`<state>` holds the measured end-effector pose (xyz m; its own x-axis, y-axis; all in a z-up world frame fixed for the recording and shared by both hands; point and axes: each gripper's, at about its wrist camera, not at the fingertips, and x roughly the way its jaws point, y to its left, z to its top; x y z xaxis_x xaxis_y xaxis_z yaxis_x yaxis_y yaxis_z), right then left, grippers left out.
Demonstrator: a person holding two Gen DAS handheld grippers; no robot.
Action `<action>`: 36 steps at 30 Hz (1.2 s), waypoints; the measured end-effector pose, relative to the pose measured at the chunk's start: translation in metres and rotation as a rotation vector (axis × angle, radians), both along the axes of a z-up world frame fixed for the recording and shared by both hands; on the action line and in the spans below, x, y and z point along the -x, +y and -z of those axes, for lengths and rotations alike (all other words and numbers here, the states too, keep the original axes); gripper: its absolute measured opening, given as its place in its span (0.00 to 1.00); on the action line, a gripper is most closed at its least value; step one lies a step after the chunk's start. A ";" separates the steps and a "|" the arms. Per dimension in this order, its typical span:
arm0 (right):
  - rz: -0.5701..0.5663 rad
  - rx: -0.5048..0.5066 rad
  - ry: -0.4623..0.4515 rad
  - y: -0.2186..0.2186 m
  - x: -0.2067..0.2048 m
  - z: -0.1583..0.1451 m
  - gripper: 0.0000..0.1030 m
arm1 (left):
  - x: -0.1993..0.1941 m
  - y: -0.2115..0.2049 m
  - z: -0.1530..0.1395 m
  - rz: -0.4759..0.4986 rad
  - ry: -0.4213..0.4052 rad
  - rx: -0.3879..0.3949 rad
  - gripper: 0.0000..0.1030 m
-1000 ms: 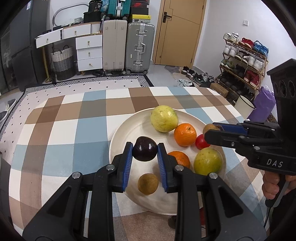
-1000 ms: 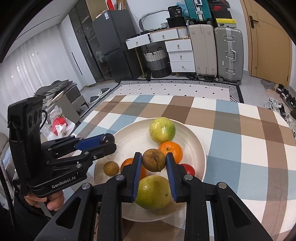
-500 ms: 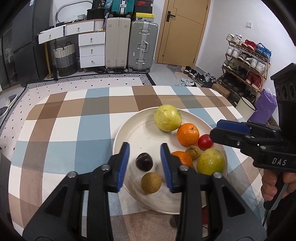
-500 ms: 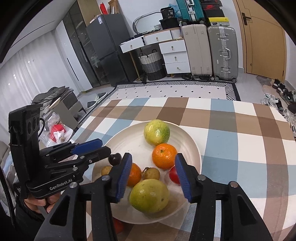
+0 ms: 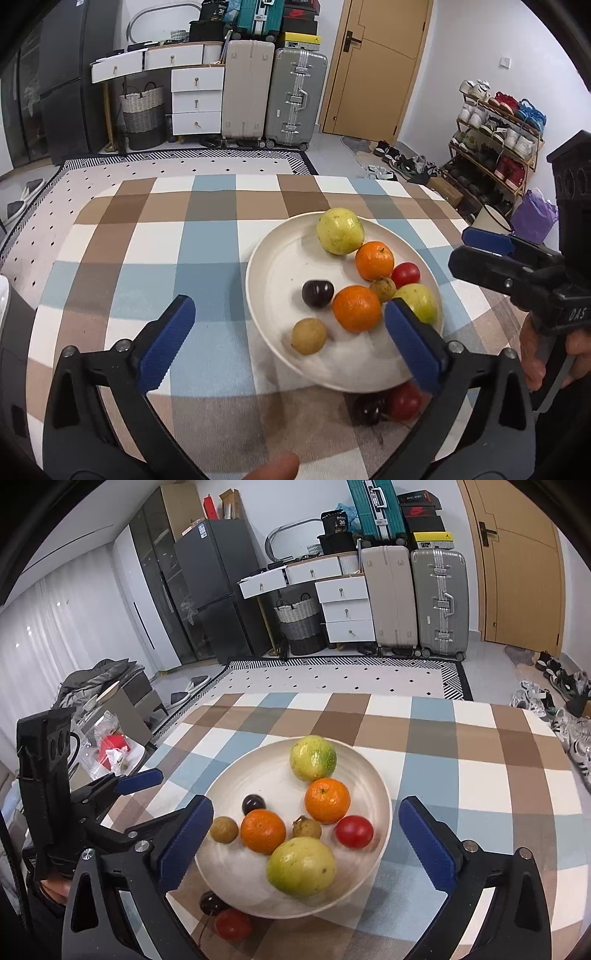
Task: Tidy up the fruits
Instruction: 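Withdraw both grippers toward the last tomato and plum beside the plate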
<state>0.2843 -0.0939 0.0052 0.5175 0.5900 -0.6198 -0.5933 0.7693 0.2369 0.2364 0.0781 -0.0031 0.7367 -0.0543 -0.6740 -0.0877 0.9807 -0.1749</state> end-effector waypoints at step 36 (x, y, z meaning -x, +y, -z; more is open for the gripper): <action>-0.060 0.210 0.071 0.000 0.076 0.063 0.99 | 0.072 -0.025 0.022 0.037 0.037 -0.044 0.99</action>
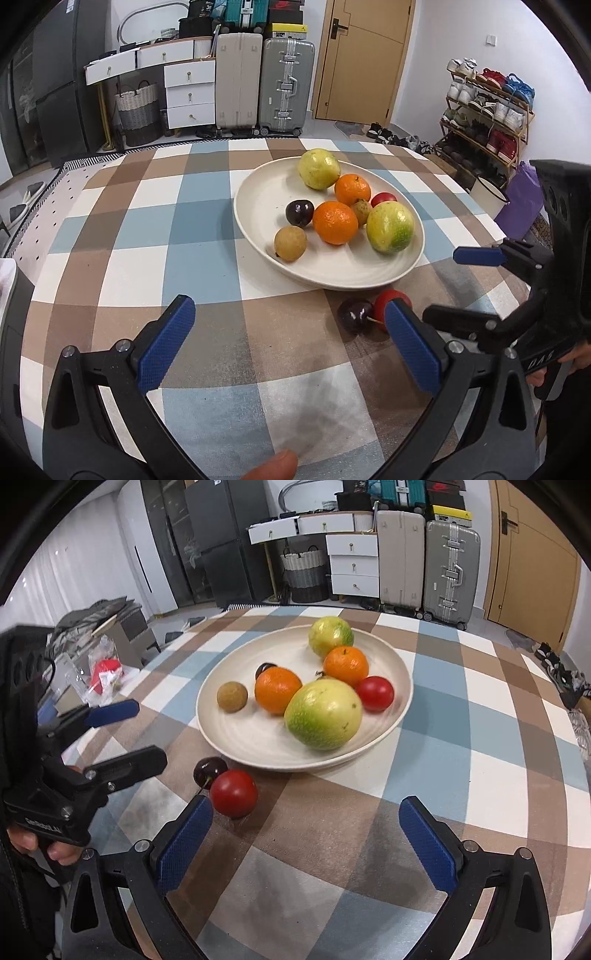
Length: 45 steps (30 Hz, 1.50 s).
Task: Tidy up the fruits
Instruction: 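Withdraw both grippers toward the last tomato and plum beside the plate, then grasp the last dark plum with the left gripper while the right grasps the red tomato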
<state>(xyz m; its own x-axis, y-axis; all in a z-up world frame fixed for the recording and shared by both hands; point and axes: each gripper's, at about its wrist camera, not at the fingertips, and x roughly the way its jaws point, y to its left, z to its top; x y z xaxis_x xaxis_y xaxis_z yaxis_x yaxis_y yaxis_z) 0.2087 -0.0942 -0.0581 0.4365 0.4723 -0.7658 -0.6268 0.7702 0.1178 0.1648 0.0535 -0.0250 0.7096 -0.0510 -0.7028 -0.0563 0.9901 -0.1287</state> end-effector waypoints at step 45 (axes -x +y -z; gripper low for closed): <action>-0.150 0.098 -0.066 0.052 0.025 0.017 0.32 | -0.008 0.018 0.014 -0.039 0.034 0.042 0.99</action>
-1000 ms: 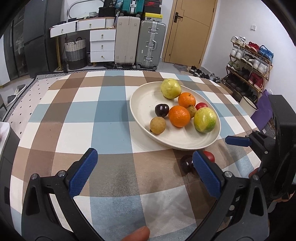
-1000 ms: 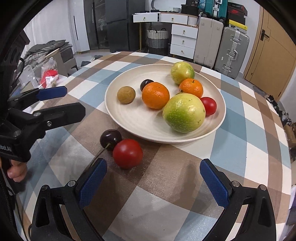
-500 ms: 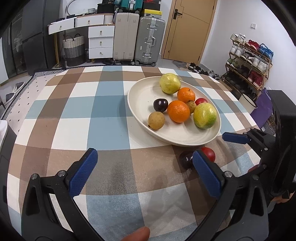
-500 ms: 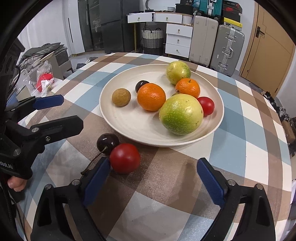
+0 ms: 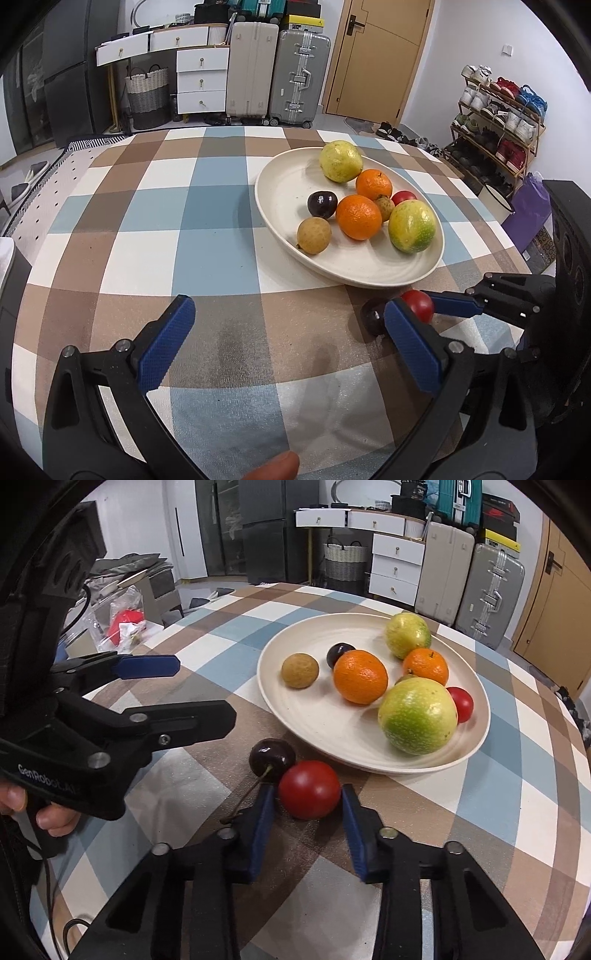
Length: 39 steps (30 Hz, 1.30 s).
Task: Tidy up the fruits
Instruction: 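Grasp the last dark plum with the left gripper while the right grasps the red tomato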
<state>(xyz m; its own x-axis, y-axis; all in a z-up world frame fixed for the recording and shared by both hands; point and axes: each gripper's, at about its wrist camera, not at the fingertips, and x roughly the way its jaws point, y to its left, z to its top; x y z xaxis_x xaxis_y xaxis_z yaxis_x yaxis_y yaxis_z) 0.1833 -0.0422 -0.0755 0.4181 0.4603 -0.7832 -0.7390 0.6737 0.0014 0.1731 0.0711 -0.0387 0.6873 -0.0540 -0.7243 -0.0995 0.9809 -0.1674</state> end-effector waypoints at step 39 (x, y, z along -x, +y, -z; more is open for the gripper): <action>0.148 -0.072 0.002 -0.067 -0.020 -0.017 0.32 | -0.019 -0.057 0.019 0.091 0.084 0.011 0.60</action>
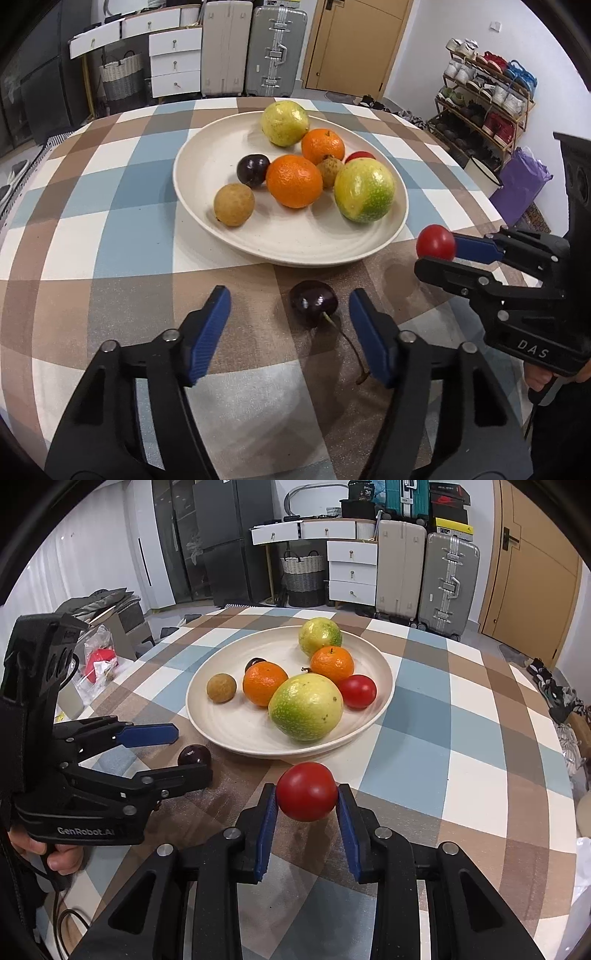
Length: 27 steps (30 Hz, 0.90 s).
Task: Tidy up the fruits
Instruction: 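Grasp the last dark plum with the left gripper while the right grasps the red tomato, then carry the plum and tomato onto the plate and open both grippers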
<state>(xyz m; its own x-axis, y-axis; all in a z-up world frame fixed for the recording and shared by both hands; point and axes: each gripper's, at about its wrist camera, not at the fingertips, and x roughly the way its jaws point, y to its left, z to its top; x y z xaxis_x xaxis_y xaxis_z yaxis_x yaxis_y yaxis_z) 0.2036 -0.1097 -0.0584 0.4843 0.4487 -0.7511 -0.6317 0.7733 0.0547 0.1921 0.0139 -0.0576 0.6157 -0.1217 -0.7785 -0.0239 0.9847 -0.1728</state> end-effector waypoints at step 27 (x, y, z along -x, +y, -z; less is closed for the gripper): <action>-0.023 -0.043 -0.030 -0.001 0.004 -0.008 0.32 | 0.014 -0.004 -0.014 0.057 -0.092 -0.004 0.24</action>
